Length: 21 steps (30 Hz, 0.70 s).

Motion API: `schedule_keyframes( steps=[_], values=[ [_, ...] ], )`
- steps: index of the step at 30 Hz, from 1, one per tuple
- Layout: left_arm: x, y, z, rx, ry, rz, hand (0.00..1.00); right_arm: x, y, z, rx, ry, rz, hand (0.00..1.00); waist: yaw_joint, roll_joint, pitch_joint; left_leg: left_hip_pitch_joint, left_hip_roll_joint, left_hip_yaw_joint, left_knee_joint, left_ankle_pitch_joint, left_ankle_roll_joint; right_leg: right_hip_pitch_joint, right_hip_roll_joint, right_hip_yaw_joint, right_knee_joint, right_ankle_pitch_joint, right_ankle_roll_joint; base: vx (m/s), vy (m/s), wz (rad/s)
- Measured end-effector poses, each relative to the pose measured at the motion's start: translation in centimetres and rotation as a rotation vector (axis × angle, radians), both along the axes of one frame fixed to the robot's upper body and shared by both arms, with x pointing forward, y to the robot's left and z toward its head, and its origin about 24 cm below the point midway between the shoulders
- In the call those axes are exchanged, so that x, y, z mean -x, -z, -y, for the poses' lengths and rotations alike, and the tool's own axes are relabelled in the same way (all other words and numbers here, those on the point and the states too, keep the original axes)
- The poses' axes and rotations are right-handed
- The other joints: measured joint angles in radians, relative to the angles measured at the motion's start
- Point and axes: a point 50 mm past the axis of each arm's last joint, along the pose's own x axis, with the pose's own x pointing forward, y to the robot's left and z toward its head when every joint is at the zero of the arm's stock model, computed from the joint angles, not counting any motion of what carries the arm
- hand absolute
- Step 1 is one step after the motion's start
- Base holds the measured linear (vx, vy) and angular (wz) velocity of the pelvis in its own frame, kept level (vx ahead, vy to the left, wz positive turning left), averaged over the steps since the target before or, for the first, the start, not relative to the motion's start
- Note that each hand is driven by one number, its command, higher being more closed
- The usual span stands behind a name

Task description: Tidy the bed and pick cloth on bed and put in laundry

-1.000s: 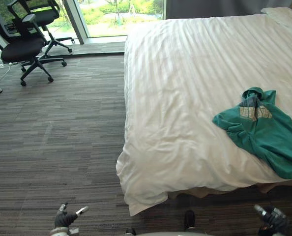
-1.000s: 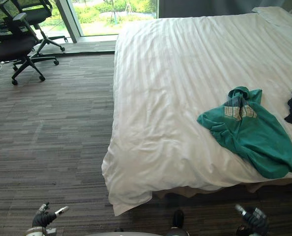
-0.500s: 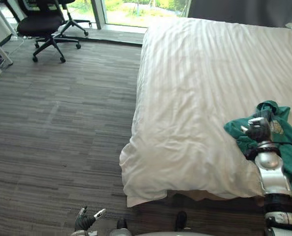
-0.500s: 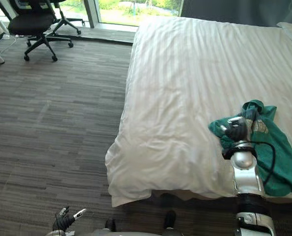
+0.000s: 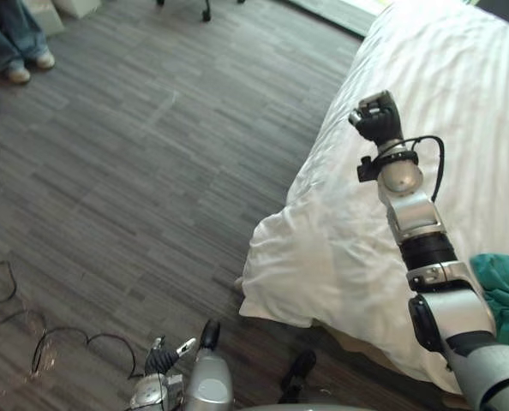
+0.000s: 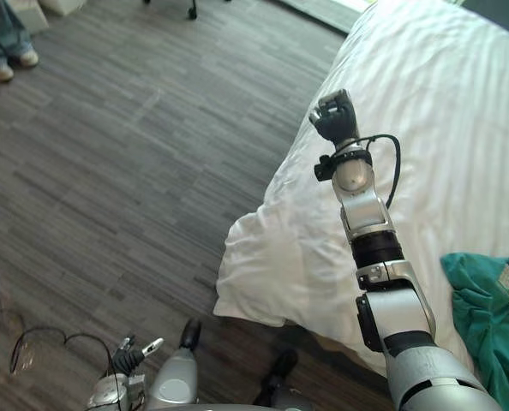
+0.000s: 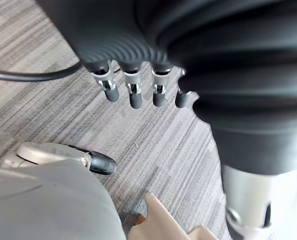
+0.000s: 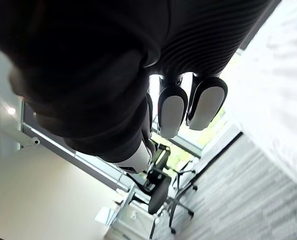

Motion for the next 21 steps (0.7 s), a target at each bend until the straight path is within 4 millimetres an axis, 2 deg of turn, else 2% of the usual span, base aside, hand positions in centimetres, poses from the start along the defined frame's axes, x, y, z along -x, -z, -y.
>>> schedule_keyframes(
  steps=[2, 3, 8, 9, 11, 13, 14, 16, 19, 21],
  values=[
    [-0.9, -0.5, -0.2, 0.0, -0.006, 0.034, 0.0, -0.2, -0.4, -0.5, -0.03, -0.018, -0.002, 1.0, 0.013, 0.008, 0.034, -0.029, -0.001, -0.014, 0.001, 0.011, -0.001, -0.019, 0.0, -0.013, 0.0, 0.006, -0.007, -0.09, 0.0, 0.25],
    [-1.9, -1.0, -0.2, -0.002, -0.006, 0.065, 0.0, -0.4, -0.9, -0.6, -0.049, -0.024, 0.001, 1.0, 0.019, 0.019, 0.065, -0.051, -0.004, -0.029, 0.001, 0.022, -0.001, -0.033, 0.0, -0.027, 0.0, 0.01, -0.013, -0.08, 0.001, 0.31],
    [-4.6, -1.7, 1.0, -0.001, 0.061, 0.104, 0.0, -1.7, -1.0, 0.0, -0.063, 0.036, -0.058, 1.0, 0.028, 0.08, 0.107, -0.193, -0.007, -0.08, 0.002, 0.065, -0.002, -0.158, -0.009, -0.064, 0.041, 0.015, -0.018, -0.09, 0.022, 0.24],
    [-5.0, -1.8, 1.1, 0.007, 0.065, 0.114, 0.0, -1.8, -0.5, 0.4, -0.067, 0.051, -0.077, 1.0, 0.027, 0.093, 0.115, -0.209, -0.007, -0.086, 0.002, 0.07, -0.001, -0.172, -0.011, -0.07, 0.045, 0.015, -0.019, -0.07, 0.014, 0.1],
    [-5.9, -2.2, 1.7, 0.017, 0.087, 0.139, 0.0, -2.2, 1.8, 1.6, -0.093, 0.103, -0.16, 1.0, 0.028, 0.119, 0.13, -0.251, -0.008, -0.086, 0.005, 0.079, -0.001, -0.213, -0.013, -0.07, 0.045, 0.024, -0.03, -0.06, 0.017, 0.01],
    [-6.7, -2.6, 2.1, 0.021, 0.104, 0.165, 0.0, -2.1, 3.2, 2.0, -0.1, 0.115, -0.187, 1.0, 0.026, 0.132, 0.137, -0.277, -0.008, -0.08, 0.004, 0.083, -0.002, -0.247, -0.013, -0.059, 0.045, 0.028, -0.033, -0.03, 0.015, -0.13],
    [-7.1, -2.7, 2.3, 0.025, 0.11, 0.17, 0.0, -2.0, 2.8, 1.3, -0.114, 0.091, -0.156, 1.0, 0.024, 0.132, 0.137, -0.282, -0.008, -0.072, 0.003, 0.083, -0.002, -0.258, -0.013, -0.05, 0.045, 0.029, -0.033, 0.0, 0.025, -0.2],
    [-7.5, -2.9, 2.8, 0.031, 0.131, 0.18, 0.0, -2.0, 3.4, -0.1, -0.145, 0.054, -0.161, 1.0, 0.018, 0.132, 0.137, -0.275, -0.012, -0.057, 0.0, 0.083, -0.002, -0.259, -0.016, -0.039, 0.045, 0.03, -0.033, 0.03, 0.032, -0.15],
    [-8.0, -3.2, 3.1, 0.033, 0.146, 0.192, 0.0, -1.3, 7.5, -3.1, -0.151, -0.012, -0.261, 1.0, -0.013, 0.131, 0.136, -0.265, -0.021, -0.045, -0.003, 0.082, -0.002, -0.254, -0.026, -0.032, 0.045, 0.03, -0.032, 0.05, 0.031, 0.01],
    [-8.4, -3.5, 3.2, 0.033, 0.149, 0.202, 0.0, 1.5, 14.9, -5.7, -0.129, -0.087, -0.447, 1.0, -0.037, 0.119, 0.142, -0.241, -0.027, -0.016, -0.003, 0.082, -0.002, -0.235, -0.04, -0.015, 0.045, 0.03, -0.031, 0.06, 0.03, -0.04]
  ],
)
